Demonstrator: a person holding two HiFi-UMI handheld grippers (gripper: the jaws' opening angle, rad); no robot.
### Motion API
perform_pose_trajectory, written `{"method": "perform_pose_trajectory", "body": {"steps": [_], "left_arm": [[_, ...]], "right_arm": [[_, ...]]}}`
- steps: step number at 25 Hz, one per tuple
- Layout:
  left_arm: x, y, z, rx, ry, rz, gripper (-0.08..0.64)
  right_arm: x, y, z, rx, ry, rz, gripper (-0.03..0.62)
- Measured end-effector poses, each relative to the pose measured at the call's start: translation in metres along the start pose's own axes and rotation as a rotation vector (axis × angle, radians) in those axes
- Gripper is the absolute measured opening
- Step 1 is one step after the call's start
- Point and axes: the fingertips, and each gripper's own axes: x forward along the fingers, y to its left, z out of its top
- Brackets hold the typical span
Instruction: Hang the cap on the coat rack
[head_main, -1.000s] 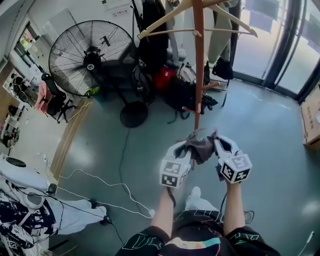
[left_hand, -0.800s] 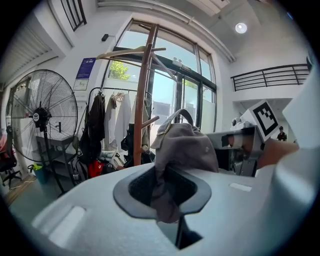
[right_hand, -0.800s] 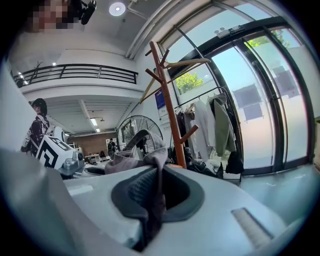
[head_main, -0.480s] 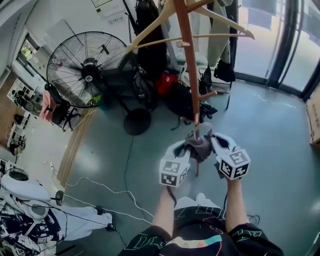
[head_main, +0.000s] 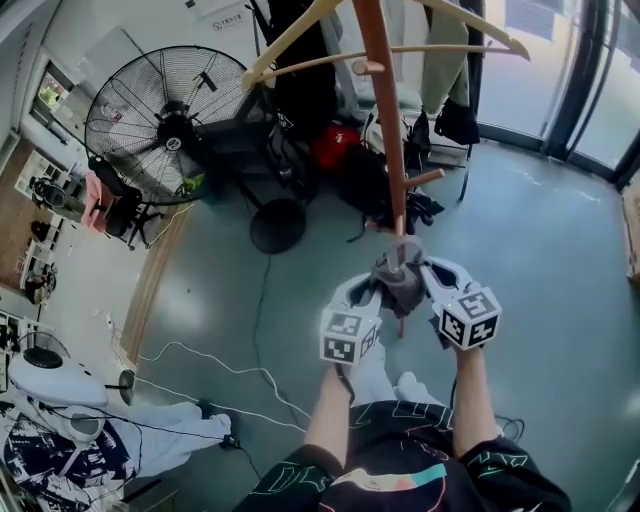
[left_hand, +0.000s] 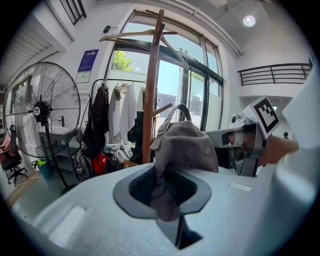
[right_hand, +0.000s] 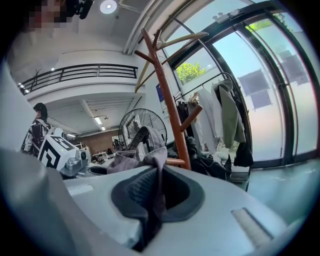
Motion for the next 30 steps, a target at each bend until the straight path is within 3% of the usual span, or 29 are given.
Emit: {"method": "perform_pose_trajectory", "body": {"steps": [30], "left_arm": [[0.074, 0.032, -0.043, -0.048, 0.190, -0.094, 0.060]], "right_arm": [[0.067, -0.041, -0.052, 0.162, 0.105, -0.073, 0.011]]}}
